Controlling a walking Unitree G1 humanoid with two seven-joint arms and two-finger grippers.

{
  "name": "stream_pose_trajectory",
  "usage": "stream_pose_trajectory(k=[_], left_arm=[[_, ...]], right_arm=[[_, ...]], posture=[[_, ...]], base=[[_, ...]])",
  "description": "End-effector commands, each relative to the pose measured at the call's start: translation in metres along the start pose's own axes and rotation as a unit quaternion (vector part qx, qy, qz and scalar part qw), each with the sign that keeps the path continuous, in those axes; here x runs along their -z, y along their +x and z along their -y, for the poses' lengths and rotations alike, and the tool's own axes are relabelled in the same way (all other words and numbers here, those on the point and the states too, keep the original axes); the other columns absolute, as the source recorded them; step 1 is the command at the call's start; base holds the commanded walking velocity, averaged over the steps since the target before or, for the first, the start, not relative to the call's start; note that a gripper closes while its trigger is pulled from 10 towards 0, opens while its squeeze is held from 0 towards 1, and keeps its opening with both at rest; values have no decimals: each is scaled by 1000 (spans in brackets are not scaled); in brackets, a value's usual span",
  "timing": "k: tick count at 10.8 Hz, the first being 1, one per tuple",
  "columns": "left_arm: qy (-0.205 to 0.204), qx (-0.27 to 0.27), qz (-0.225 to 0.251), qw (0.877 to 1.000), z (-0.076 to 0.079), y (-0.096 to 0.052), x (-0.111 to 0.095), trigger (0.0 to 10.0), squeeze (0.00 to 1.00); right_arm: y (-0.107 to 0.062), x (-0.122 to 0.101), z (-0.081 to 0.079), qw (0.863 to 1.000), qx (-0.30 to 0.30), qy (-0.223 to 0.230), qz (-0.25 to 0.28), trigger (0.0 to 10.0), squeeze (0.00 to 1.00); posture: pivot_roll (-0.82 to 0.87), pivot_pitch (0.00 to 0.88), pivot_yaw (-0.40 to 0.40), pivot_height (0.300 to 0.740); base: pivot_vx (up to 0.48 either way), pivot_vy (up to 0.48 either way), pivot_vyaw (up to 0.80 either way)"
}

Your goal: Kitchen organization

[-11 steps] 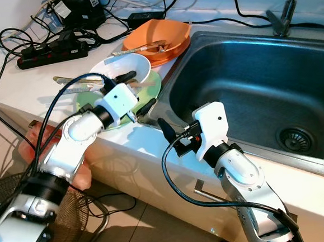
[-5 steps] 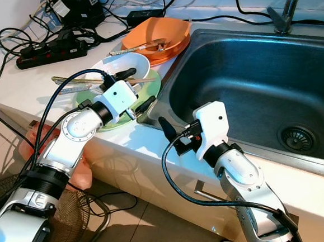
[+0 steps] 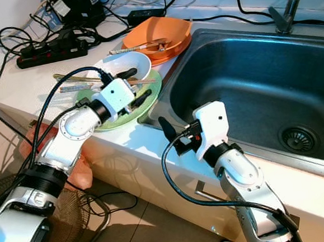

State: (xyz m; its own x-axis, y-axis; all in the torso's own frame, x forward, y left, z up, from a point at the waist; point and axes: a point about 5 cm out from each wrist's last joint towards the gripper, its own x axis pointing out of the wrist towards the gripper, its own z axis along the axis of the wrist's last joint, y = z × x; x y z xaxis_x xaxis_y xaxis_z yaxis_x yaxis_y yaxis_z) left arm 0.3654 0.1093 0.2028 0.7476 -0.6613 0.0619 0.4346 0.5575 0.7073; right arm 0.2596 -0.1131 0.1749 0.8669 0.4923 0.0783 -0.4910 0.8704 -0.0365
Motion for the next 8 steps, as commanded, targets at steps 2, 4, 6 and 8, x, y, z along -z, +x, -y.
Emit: stream_pose_trajectory(k=[2, 4, 6, 8], left_arm=[[1, 2, -23, 1000, -3, -4, 9, 4431, 0], [2, 2, -20, 1000, -4, -5, 9, 2667, 0], [1, 2, -19, 1000, -5, -5, 9, 0, 0], [3, -1, -18, 1000, -6, -5, 9, 0, 0]], right_arm=[[2, -2, -4, 1000, -5, -4, 6, 10000, 0], [2, -1, -4, 1000, -3, -4, 6, 10000, 0], [3, -1, -3, 1000, 2, -5, 5, 10000, 0], [3, -1, -3, 1000, 4, -6, 6, 10000, 0]], posture=[[8, 127, 146, 740], [8, 128, 146, 740], [9, 127, 146, 740], [10, 125, 147, 740]], base=[[0, 0, 0], [0, 0, 0], [0, 0, 0], [0, 0, 0]])
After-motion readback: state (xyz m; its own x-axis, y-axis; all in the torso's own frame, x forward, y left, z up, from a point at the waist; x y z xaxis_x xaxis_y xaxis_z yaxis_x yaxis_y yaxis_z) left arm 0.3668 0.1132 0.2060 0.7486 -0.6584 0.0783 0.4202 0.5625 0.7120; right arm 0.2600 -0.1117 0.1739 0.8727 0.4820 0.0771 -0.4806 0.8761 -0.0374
